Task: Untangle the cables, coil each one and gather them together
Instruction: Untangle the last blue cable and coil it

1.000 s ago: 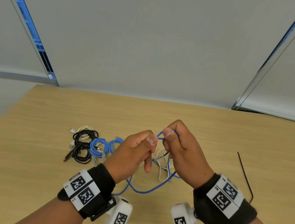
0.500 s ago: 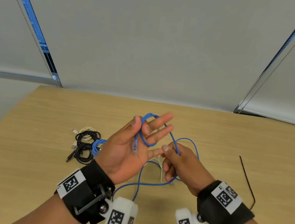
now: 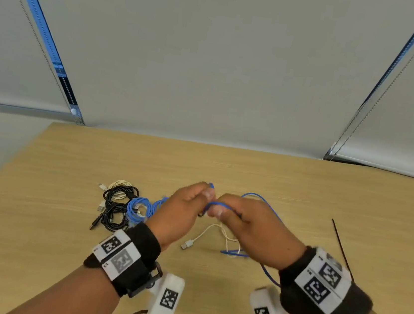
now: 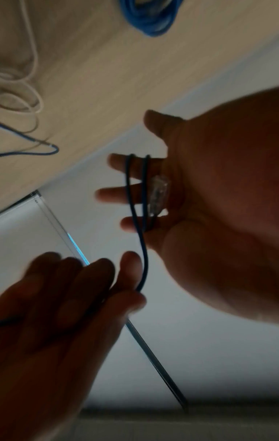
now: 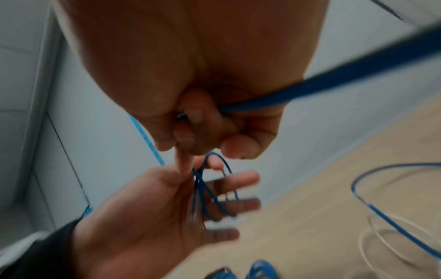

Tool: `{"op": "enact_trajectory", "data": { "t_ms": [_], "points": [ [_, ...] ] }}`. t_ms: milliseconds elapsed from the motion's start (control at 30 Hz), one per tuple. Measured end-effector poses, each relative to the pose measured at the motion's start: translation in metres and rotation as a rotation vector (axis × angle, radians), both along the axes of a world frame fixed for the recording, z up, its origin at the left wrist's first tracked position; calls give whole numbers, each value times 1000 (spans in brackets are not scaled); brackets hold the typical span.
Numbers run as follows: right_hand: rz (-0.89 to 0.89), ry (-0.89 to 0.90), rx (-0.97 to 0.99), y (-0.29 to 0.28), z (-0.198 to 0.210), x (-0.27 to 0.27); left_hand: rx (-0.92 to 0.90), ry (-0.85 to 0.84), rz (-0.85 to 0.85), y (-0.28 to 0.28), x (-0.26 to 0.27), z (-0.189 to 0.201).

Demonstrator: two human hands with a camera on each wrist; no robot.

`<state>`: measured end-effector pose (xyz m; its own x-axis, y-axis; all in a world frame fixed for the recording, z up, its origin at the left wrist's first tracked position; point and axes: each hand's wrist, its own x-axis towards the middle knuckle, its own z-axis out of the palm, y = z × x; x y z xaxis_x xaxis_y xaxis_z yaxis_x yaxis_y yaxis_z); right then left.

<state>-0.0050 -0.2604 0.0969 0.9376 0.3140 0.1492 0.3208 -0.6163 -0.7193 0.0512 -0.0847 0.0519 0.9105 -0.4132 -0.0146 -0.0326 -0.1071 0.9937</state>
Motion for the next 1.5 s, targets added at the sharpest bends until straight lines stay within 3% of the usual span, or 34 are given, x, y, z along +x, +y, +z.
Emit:
{"op": "enact_trajectory", "data": {
  "t_ms": [100,200,300,500,633,933,1067,1200,1367,1433,1500],
  "points": [
    [-87,-92,47,-13,9,11,-180,210,-147,-3,-12,3],
    [-93,43,238,-15,7,14,-331,343,-215,-3,-17,8],
    [-97,101,318,-12,0,12,-362,323,-204,-2,-20,9],
    [-192,-44,248,-2,-5,14,-361,237,-176,-2,-27,5],
    [-124,37,291,-11,-2,18,-442,263,-79,3,-21,5],
    [-109,118,-25,-25,-45,10,-897,459,54,10,-4,9],
    [-76,222,-113,-9,-67,-2,-1005,446,87,9,3,20],
    [32,220,-212,6,-64,-16,-835,215,159,10,16,24],
    [68,23,-171,14,-18,-15,-3,-243,89,4,8,9],
    [-6,-49,-94,8,2,-6,76,-244,24,0,-3,5],
    [-72,-89,0,-2,14,4,-56,-96,-49,-4,-11,4]
  ]
}}
